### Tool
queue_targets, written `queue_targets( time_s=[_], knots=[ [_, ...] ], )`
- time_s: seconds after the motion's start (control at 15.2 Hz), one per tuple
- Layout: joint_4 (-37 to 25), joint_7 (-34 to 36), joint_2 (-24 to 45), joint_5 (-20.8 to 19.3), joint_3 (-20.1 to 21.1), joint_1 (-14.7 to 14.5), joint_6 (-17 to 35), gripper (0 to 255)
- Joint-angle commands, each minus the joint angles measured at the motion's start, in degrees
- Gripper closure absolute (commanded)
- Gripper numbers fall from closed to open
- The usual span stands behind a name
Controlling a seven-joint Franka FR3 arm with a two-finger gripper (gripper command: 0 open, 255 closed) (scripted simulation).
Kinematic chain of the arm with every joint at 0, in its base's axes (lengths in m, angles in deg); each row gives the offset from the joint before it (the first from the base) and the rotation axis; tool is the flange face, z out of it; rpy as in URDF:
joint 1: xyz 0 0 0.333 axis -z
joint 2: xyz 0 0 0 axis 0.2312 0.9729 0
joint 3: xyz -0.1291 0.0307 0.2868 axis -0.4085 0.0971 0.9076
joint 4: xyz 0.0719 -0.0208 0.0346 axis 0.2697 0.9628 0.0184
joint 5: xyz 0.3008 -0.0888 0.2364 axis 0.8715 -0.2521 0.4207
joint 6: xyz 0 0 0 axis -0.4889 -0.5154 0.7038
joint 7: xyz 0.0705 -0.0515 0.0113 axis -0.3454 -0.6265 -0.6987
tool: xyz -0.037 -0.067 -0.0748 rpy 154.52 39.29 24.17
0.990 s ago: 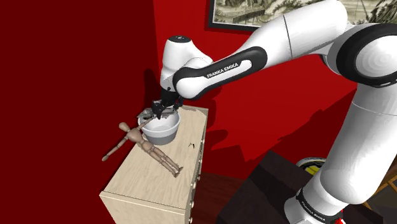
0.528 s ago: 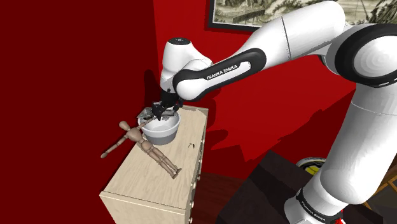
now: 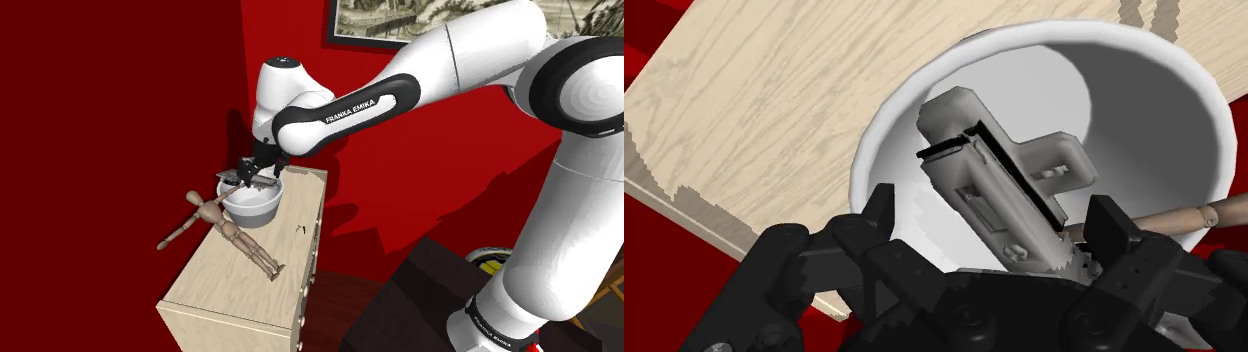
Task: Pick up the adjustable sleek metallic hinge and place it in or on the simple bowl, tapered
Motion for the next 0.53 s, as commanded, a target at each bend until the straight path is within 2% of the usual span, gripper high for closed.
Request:
queue_targets(
  time_s=[0.0,0.13,0.46],
  knots=[
    [-0.7,-0.9,-2.1,1.6,0.5,0.3,-2.4,0],
    [-1.5,-2.0,-4.3,3.3,0.9,0.7,-5.1,0],
    [-1.5,-2.0,-4.3,3.3,0.8,0.7,-5.1,0]
  ],
)
